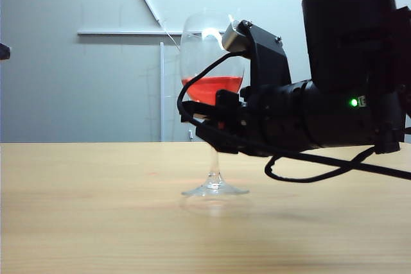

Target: Gently pick up the goblet, rotate it counterclockwise for two full turns (viewing from above), and then place it back on the table.

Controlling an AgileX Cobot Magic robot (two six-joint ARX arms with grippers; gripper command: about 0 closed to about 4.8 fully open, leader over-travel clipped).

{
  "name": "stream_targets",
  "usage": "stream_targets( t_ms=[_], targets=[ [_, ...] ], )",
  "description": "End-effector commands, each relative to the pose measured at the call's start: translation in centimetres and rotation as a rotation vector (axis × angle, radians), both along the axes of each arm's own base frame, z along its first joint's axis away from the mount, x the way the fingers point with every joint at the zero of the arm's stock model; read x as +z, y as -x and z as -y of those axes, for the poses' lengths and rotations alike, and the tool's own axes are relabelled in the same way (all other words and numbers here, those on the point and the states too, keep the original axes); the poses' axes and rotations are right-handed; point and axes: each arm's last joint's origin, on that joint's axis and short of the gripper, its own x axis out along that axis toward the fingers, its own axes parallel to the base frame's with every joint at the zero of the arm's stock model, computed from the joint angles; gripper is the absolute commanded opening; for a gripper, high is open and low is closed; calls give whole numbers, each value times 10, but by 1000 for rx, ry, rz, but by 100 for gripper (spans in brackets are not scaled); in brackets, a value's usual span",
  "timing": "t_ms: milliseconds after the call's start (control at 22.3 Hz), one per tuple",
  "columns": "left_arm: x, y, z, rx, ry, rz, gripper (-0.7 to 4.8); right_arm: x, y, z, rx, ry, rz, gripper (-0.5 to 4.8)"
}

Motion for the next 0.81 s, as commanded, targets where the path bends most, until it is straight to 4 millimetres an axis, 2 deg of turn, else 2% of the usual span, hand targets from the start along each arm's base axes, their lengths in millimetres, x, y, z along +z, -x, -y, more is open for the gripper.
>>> stream_targets(
  t_ms=[45,359,403,807],
  targets=[
    [2,0,0,-2,6,11,-5,-6,2,0,19,32,-41,46],
    [2,0,0,-2,6,11,-5,-6,2,0,28,35,-47,63],
    [2,0,0,-2,7,11,-5,-6,2,0,28,35,-47,86],
    [2,0,0,-3,6,11,-5,-6,2,0,27,32,-50,86]
  ],
)
